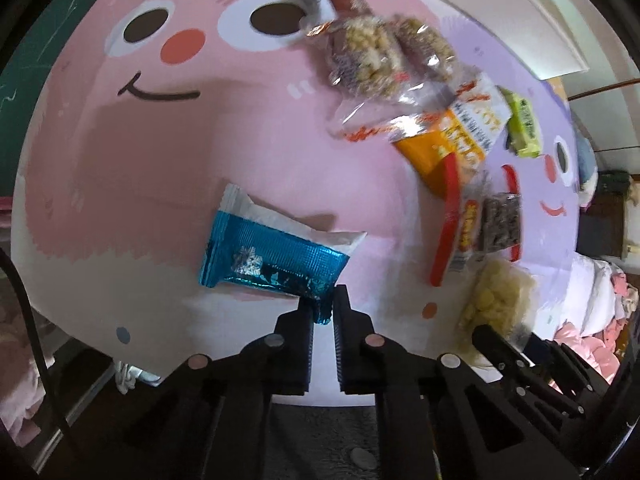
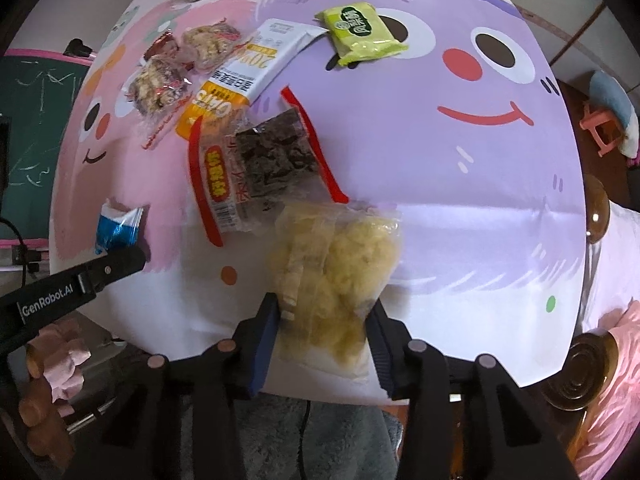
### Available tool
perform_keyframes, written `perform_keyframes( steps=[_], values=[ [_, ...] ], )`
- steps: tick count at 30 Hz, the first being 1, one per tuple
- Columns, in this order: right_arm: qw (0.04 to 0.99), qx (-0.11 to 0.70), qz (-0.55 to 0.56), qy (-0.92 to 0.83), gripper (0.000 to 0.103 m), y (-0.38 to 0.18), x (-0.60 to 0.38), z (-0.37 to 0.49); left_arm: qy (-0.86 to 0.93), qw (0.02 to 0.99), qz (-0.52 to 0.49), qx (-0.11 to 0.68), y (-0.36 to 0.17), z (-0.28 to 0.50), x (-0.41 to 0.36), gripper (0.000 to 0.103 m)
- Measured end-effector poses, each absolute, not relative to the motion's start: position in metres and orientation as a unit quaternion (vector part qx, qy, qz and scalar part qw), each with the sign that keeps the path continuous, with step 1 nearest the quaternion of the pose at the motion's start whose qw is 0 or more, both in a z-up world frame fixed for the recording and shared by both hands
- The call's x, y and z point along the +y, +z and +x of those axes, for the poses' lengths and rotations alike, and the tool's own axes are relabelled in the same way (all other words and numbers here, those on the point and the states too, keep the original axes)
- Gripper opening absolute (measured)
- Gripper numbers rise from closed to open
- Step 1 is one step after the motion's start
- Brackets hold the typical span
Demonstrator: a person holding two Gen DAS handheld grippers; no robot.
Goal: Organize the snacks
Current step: 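Carry the blue bar and puff bag up over the white tray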
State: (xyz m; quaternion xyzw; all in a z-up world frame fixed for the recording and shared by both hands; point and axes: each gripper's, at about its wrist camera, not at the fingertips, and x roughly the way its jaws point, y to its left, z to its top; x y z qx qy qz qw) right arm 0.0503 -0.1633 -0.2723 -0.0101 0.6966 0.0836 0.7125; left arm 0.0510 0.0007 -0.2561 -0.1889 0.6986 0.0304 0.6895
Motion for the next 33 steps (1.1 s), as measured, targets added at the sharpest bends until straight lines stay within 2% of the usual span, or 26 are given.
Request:
perform_keyframes(
  steps=[14,33],
  values=[
    [0.760,0.638,0.047,0.114,0.040,-0.210,-0.175,0.065,-0.006,0.753,-0.193,0.629,-0.195,0.061,0.011,0.005],
    [0.812,0.563,0.042,0.148,0.040,-0.131,-0.163,0.100,-0.071,0.853,-0.131,0.501,-0.075,0.094,-0.004,0.005]
  ],
)
